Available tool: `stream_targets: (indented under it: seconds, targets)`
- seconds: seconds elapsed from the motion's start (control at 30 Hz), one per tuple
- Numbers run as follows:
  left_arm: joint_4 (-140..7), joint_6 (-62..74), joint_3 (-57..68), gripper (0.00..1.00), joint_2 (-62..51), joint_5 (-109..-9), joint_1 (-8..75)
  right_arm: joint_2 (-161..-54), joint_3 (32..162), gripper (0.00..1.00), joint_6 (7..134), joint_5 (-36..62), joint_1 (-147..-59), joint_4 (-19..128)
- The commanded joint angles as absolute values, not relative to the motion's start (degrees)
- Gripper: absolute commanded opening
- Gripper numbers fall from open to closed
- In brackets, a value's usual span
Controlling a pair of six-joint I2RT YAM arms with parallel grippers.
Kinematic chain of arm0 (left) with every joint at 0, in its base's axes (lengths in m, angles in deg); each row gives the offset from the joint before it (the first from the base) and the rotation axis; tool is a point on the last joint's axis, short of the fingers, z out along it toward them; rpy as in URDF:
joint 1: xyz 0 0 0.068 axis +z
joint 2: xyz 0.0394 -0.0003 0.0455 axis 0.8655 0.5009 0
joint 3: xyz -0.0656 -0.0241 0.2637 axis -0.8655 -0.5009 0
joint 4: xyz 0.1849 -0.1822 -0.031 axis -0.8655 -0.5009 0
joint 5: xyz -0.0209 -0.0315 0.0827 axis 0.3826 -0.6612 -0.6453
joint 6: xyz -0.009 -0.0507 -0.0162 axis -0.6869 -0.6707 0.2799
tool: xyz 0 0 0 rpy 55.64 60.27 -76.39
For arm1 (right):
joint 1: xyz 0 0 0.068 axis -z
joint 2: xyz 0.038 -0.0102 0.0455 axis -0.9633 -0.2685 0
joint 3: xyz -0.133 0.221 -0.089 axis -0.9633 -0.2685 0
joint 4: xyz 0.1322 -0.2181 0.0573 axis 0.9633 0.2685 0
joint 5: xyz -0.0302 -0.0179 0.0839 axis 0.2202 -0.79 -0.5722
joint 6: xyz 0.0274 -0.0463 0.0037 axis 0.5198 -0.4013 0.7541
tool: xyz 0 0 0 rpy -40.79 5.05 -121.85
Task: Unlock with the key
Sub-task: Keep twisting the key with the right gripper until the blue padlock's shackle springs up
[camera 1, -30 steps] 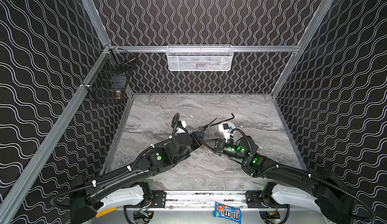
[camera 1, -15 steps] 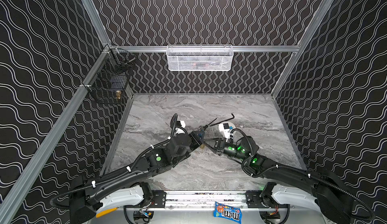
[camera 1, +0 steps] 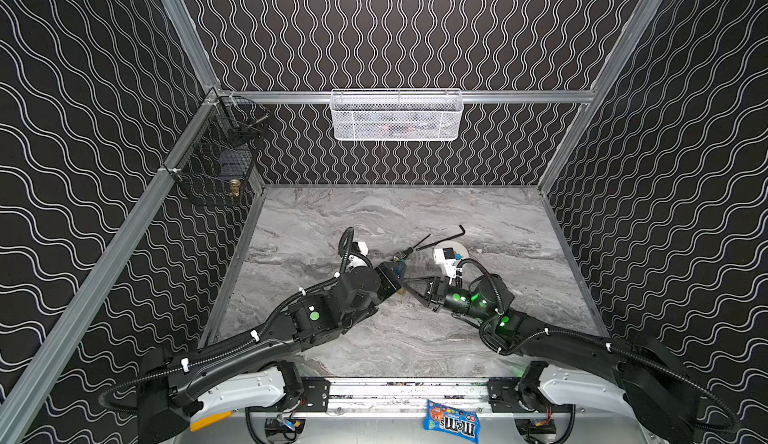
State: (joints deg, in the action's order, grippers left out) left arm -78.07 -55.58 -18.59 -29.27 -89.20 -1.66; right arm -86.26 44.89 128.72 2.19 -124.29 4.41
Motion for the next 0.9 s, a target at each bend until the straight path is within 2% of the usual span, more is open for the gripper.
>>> stream_targets:
  seconds: [0.0, 0.6, 0.87]
  targets:
    - [-68.3, -59.4, -18.6, 0.0, -29.4, -78.8, -3.1, -87.1, 45.3, 0.0, 130.1, 4.4, -124.8, 1.7]
    - [-64.5, -61.2, -21.4, 0.0, -31.0, -81.9, -3.5, -89.3, 43.7, 0.0, 135.4, 5.0, -125.9, -2.0]
    - [-71.1, -57.7, -18.5, 0.0, -31.1, -82.9, -3.5, -86.7, 47.1, 0.0, 125.0, 4.8, -125.9, 10.5]
